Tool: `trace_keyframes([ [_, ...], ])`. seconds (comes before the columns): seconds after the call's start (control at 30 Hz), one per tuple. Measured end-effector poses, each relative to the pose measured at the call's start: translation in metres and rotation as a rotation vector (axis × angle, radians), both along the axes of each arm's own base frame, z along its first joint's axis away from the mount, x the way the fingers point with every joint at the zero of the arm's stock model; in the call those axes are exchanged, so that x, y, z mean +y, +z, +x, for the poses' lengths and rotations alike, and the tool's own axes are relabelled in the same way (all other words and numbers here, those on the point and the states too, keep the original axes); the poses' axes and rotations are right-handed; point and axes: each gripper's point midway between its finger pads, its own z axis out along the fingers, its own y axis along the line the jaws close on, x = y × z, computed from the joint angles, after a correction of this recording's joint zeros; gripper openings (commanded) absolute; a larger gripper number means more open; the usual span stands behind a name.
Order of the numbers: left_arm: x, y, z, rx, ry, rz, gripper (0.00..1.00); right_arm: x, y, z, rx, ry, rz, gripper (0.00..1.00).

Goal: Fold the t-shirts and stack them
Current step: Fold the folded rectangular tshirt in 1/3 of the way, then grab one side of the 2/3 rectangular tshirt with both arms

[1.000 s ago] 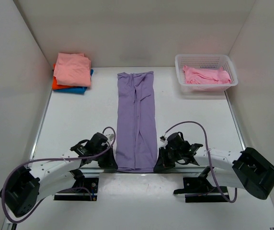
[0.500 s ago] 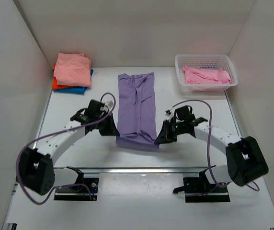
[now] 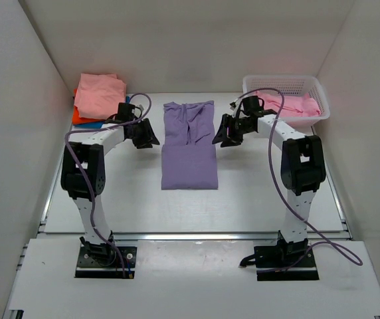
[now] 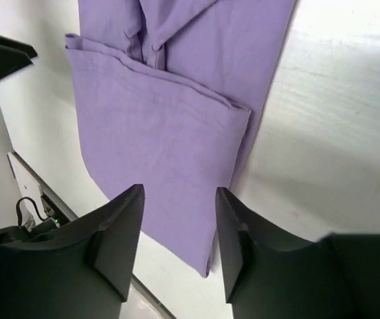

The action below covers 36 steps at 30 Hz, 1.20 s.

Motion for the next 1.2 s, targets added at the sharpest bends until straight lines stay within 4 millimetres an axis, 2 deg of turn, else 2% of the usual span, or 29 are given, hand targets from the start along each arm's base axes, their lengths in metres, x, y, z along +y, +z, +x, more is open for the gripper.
trace_keyframes([
  [0.1, 0.013, 0.003, 0.001, -0.022, 0.035, -0.014, 0.51, -0.003, 0.004, -0.010, -0.021, -0.001, -0.022, 0.47],
  [0.17, 0.014, 0.005, -0.016, -0.035, 0.033, -0.021, 0.52, -0.007, 0.001, -0.033, -0.013, -0.005, -0.036, 0.48],
  [0.2, 0.013, 0.004, -0.031, -0.029, 0.028, -0.020, 0.52, -0.009, -0.001, -0.046, -0.006, -0.008, -0.041, 0.48],
  [0.27, 0.007, -0.003, -0.070, -0.007, 0.015, -0.024, 0.51, -0.015, -0.011, -0.086, 0.035, -0.016, -0.054, 0.51],
  [0.33, -0.002, -0.015, -0.112, 0.026, -0.002, -0.036, 0.51, -0.020, -0.025, -0.120, 0.061, -0.036, -0.063, 0.56],
  [0.43, -0.014, -0.040, -0.172, 0.103, -0.016, -0.057, 0.52, -0.028, -0.050, -0.173, 0.129, -0.088, -0.067, 0.56],
  [0.47, -0.019, -0.044, -0.188, 0.125, -0.011, -0.084, 0.52, -0.030, -0.057, -0.189, 0.155, -0.107, -0.069, 0.56],
  [0.53, -0.024, -0.041, -0.195, 0.091, 0.019, -0.107, 0.52, -0.029, -0.061, -0.204, 0.174, -0.144, -0.042, 0.57],
  [0.63, -0.023, -0.041, -0.193, 0.059, 0.087, -0.108, 0.51, -0.022, -0.059, -0.199, 0.138, -0.191, 0.002, 0.56],
  [0.83, -0.026, -0.041, -0.165, 0.009, 0.170, -0.114, 0.51, -0.001, -0.059, -0.172, 0.117, -0.229, 0.089, 0.53],
  [0.87, -0.029, -0.041, -0.158, 0.004, 0.176, -0.120, 0.46, 0.004, -0.059, -0.167, 0.115, -0.225, 0.101, 0.51],
  [0.9, -0.031, -0.041, -0.154, 0.000, 0.180, -0.126, 0.37, 0.007, -0.059, -0.161, 0.109, -0.222, 0.112, 0.47],
  [0.93, -0.033, -0.042, -0.150, -0.002, 0.183, -0.127, 0.20, 0.011, -0.060, -0.157, 0.104, -0.216, 0.116, 0.31],
  [0.97, -0.034, -0.045, -0.148, -0.001, 0.183, -0.127, 0.08, 0.014, -0.062, -0.153, 0.100, -0.208, 0.121, 0.01],
  [1.0, -0.036, -0.049, -0.148, 0.006, 0.181, -0.131, 0.00, 0.015, -0.067, -0.150, 0.102, -0.204, 0.114, 0.00],
  [1.07, -0.042, -0.048, -0.148, 0.004, 0.157, -0.152, 0.00, 0.017, -0.075, -0.153, 0.137, -0.200, 0.113, 0.00],
  [1.13, -0.044, -0.048, -0.152, 0.007, 0.133, -0.157, 0.00, 0.020, -0.074, -0.156, 0.124, -0.183, 0.106, 0.00],
  [1.2, -0.042, -0.047, -0.162, 0.005, 0.105, -0.145, 0.00, 0.022, -0.073, -0.168, 0.116, -0.162, 0.093, 0.00],
])
